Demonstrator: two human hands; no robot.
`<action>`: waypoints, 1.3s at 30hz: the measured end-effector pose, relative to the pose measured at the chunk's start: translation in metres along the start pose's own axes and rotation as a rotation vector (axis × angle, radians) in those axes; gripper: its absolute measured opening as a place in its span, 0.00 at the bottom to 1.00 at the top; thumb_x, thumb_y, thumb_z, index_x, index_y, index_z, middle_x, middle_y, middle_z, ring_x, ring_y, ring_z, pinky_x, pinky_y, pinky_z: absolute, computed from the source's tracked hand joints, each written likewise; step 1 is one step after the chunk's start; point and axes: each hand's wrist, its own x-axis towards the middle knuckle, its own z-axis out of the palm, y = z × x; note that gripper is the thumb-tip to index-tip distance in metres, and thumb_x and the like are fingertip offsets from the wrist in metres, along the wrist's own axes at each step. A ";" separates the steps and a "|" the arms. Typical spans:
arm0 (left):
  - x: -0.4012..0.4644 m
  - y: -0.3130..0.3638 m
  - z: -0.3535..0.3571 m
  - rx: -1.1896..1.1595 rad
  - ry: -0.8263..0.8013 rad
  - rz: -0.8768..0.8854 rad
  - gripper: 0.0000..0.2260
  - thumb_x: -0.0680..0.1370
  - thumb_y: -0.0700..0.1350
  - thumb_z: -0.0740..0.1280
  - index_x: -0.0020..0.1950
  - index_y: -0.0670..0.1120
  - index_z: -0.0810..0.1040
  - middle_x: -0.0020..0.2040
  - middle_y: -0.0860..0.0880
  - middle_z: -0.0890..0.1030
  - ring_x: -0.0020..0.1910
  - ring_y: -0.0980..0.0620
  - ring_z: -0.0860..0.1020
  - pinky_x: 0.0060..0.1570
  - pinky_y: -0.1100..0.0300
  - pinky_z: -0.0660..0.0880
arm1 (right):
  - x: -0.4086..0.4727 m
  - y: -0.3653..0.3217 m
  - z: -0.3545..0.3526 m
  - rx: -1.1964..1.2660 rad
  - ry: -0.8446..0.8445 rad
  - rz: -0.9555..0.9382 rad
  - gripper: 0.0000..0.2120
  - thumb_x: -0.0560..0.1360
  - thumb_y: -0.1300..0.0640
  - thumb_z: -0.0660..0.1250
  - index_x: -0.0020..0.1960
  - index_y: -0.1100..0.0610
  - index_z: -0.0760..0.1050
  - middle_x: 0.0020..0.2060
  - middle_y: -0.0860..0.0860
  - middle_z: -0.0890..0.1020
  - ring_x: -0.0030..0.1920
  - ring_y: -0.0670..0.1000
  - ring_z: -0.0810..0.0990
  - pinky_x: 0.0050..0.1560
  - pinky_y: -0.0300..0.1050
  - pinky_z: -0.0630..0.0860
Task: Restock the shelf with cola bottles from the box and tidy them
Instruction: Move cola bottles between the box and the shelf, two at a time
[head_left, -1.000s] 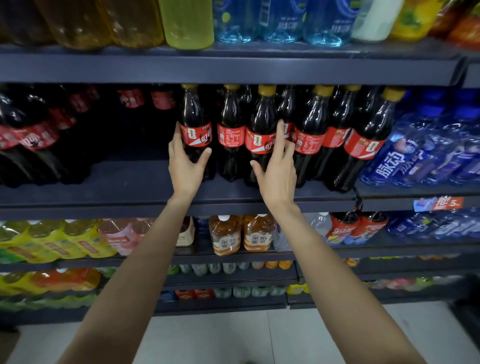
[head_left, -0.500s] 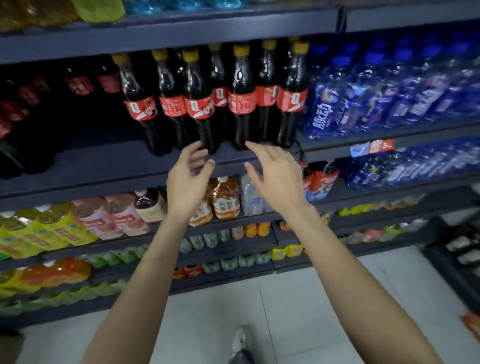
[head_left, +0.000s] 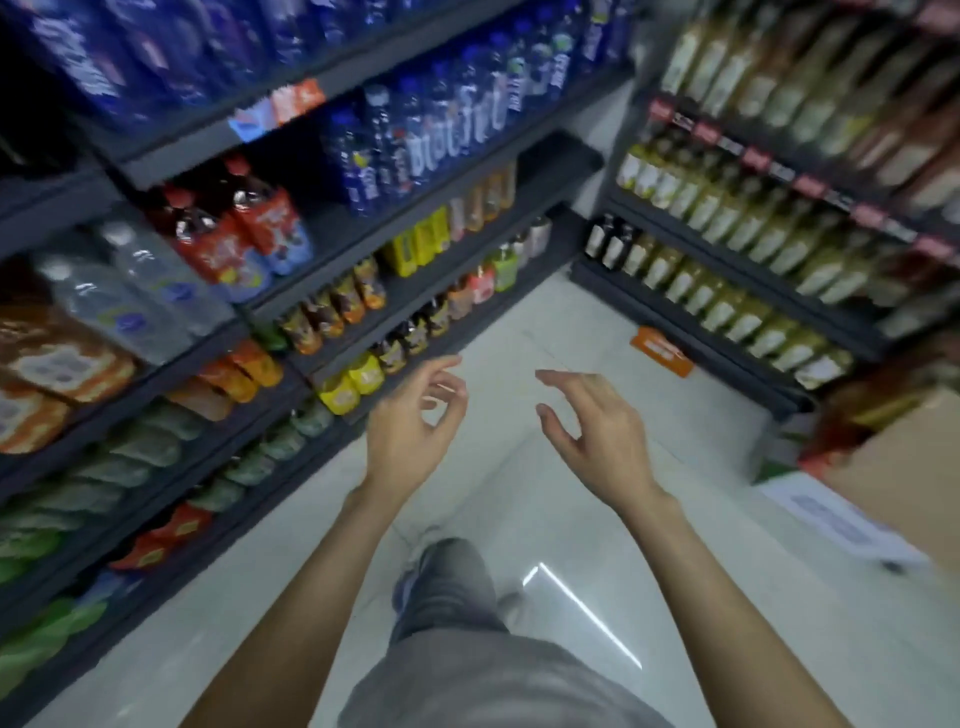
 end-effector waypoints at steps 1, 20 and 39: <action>0.002 0.003 0.030 -0.007 -0.092 -0.056 0.14 0.74 0.48 0.66 0.59 0.49 0.77 0.44 0.58 0.81 0.43 0.59 0.79 0.48 0.57 0.78 | -0.020 0.024 -0.009 -0.036 -0.065 0.102 0.16 0.76 0.55 0.67 0.62 0.56 0.75 0.52 0.49 0.82 0.52 0.50 0.78 0.47 0.41 0.74; 0.094 0.210 0.570 0.043 -0.984 0.024 0.08 0.76 0.42 0.67 0.55 0.49 0.79 0.49 0.52 0.82 0.50 0.53 0.79 0.55 0.59 0.75 | -0.189 0.421 -0.275 -0.098 0.076 1.227 0.12 0.77 0.57 0.64 0.59 0.53 0.77 0.51 0.48 0.83 0.50 0.50 0.80 0.50 0.46 0.76; 0.160 0.294 0.959 0.255 -0.666 -0.137 0.18 0.76 0.43 0.69 0.64 0.44 0.72 0.55 0.50 0.76 0.54 0.51 0.77 0.51 0.60 0.71 | -0.222 0.849 -0.399 -0.284 0.015 1.157 0.19 0.73 0.63 0.67 0.63 0.60 0.74 0.58 0.58 0.78 0.58 0.60 0.75 0.53 0.53 0.76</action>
